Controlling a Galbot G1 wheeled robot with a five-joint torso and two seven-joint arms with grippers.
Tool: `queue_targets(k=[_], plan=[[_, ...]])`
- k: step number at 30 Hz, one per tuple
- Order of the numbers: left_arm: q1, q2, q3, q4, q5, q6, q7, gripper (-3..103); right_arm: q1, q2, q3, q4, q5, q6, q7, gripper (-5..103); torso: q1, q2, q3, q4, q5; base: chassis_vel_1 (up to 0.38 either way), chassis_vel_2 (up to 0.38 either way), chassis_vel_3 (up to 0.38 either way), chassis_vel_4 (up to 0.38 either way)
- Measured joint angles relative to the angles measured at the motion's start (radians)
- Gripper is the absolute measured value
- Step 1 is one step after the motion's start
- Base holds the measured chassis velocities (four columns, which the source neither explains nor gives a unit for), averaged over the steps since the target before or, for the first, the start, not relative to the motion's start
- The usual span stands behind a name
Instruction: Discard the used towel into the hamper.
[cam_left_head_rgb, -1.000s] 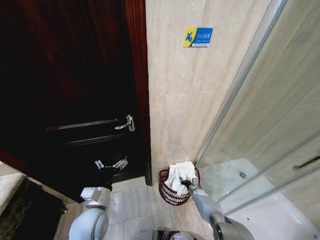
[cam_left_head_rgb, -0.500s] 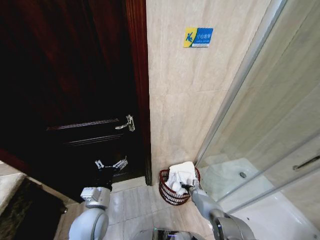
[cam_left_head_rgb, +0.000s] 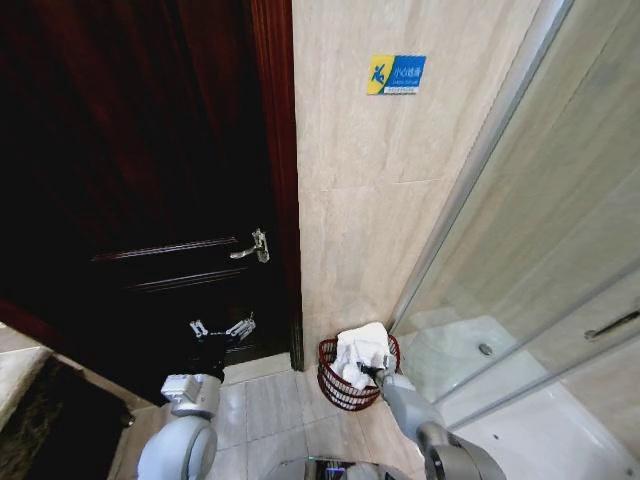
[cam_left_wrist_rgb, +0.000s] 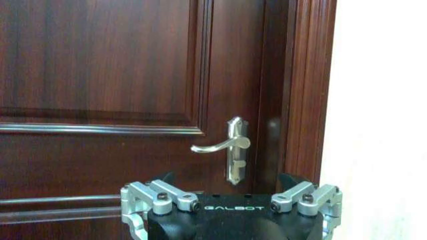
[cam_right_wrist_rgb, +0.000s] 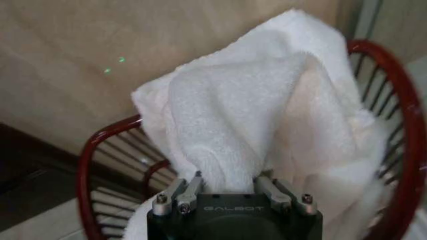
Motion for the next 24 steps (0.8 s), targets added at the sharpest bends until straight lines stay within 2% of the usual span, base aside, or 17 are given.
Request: queue_targets(k=[1, 3, 4, 6, 9, 11, 13, 16, 22, 24], plan=[[0.000, 0.000, 0.000, 0.000, 0.000, 0.000, 0.000, 100, 0.000, 0.000, 0.000, 0.000, 0.000, 0.000, 0.000, 26, 0.000, 0.000, 0.000, 0.0000, 0.0000, 0.000, 0.000, 0.000, 0.000], [0.000, 0.000, 0.000, 0.000, 0.000, 0.000, 0.000, 100, 0.012, -0.007, 0.002, -0.013, -0.012, 0.011, 0.006, 40, 0.000, 0.000, 0.000, 0.0001, -0.0002, 0.000, 0.000, 0.000, 0.000], [0.000, 0.000, 0.000, 0.000, 0.000, 0.000, 0.000, 100, 0.011, -0.010, 0.003, -0.011, -0.031, 0.023, 0.006, 39, 0.000, 0.000, 0.000, 0.0001, 0.0000, 0.000, 0.000, 0.000, 0.000], [0.000, 0.000, 0.000, 0.000, 0.000, 0.000, 0.000, 100, 0.008, -0.011, 0.004, -0.007, -0.047, 0.035, 0.006, 35, 0.000, 0.000, 0.000, 0.0001, -0.0001, 0.000, 0.000, 0.000, 0.000], [0.000, 0.000, 0.000, 0.000, 0.000, 0.000, 0.000, 100, -0.001, -0.012, 0.007, 0.000, -0.091, 0.068, 0.005, 24, 0.000, 0.000, 0.000, 0.0001, 0.0001, 0.000, 0.000, 0.000, 0.000], [0.000, 0.000, 0.000, 0.000, 0.000, 0.000, 0.000, 100, -0.004, -0.014, 0.007, 0.001, -0.097, 0.073, 0.004, 24, 0.000, 0.000, 0.000, 0.0001, 0.0001, 0.000, 0.000, 0.000, 0.000], [0.000, 0.000, 0.000, 0.000, 0.000, 0.000, 0.000, 100, -0.006, -0.021, 0.007, 0.004, -0.102, 0.077, -0.006, 16, 0.000, 0.000, 0.000, 0.0000, -0.0001, 0.000, 0.000, 0.000, 0.000], [0.000, 0.000, 0.000, 0.000, 0.000, 0.000, 0.000, 100, -0.003, -0.028, 0.006, 0.005, -0.103, 0.074, -0.013, 12, 0.000, 0.000, 0.000, 0.0000, -0.0001, 0.000, 0.000, 0.000, 0.000], [0.000, 0.000, 0.000, 0.000, 0.000, 0.000, 0.000, 100, 0.008, -0.030, 0.005, 0.000, -0.101, 0.059, -0.015, 12, -0.005, -0.010, -0.005, 0.0000, -0.0003, 0.000, 0.000, 0.000, 0.000], [0.000, 0.000, 0.000, 0.000, 0.000, 0.000, 0.000, 100, 0.021, -0.025, 0.003, -0.019, -0.107, 0.058, -0.013, 12, -0.013, -0.028, -0.015, -0.0001, -0.0004, 0.000, 0.000, 0.000, 0.000]])
